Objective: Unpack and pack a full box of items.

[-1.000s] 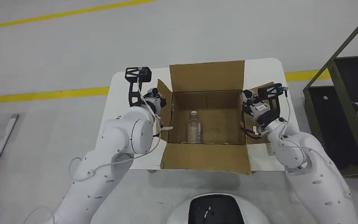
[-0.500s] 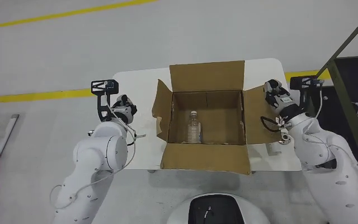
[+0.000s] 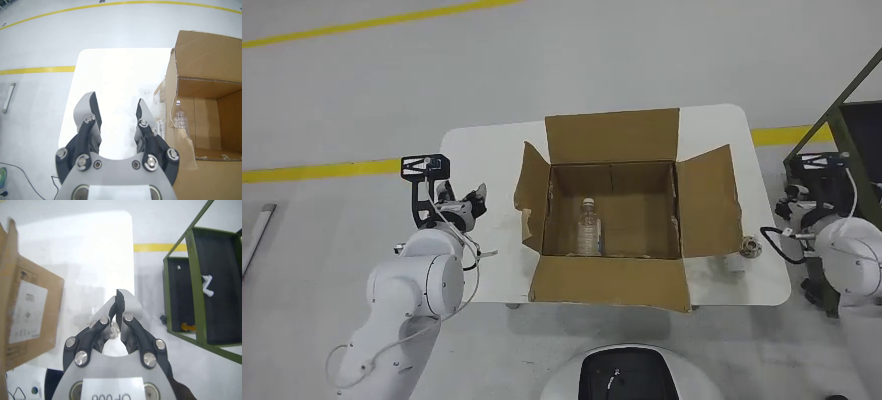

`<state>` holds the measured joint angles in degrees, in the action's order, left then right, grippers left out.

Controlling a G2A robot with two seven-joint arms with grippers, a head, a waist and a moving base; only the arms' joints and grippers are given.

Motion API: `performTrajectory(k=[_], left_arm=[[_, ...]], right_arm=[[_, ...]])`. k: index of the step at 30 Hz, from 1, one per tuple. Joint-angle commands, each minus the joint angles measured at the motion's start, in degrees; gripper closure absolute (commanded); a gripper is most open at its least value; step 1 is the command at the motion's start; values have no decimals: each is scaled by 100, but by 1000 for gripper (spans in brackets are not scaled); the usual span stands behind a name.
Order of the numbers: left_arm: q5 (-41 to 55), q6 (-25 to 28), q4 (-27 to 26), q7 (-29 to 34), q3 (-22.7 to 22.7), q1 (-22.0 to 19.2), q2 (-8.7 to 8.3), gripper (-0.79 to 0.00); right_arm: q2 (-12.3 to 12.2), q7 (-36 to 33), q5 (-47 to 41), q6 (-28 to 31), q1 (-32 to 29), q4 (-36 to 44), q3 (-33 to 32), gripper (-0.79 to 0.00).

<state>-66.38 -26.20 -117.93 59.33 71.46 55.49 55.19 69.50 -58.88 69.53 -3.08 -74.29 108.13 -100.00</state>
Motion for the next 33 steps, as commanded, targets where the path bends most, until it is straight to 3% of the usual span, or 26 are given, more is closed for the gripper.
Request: performTrajectory(k=[1,6,18,26,27,29,33], left_arm=[[0,0,0,0,0,0,0,-785],[0,0,0,0,0,0,0,-785],[0,0,0,0,0,0,0,-785],[0,0,0,0,0,0,0,-785],[0,0,0,0,0,0,0,-785],[0,0,0,0,0,0,0,-785],[0,0,0,0,0,0,0,-785]], right_arm=[[-15,-376,54,80,3,-140,67,0],[-26,-719,-76,224,-23,-303,220,0],[-24,-651,-433,411,-98,-339,287,0],[-51,-1545,-391,-94,6,-77,369,0],[-58,-1683,-338,-100,24,-19,398,-148],[-68,-1872,-276,-141,74,71,443,-320],[-81,-2075,-155,-193,184,28,582,-342]])
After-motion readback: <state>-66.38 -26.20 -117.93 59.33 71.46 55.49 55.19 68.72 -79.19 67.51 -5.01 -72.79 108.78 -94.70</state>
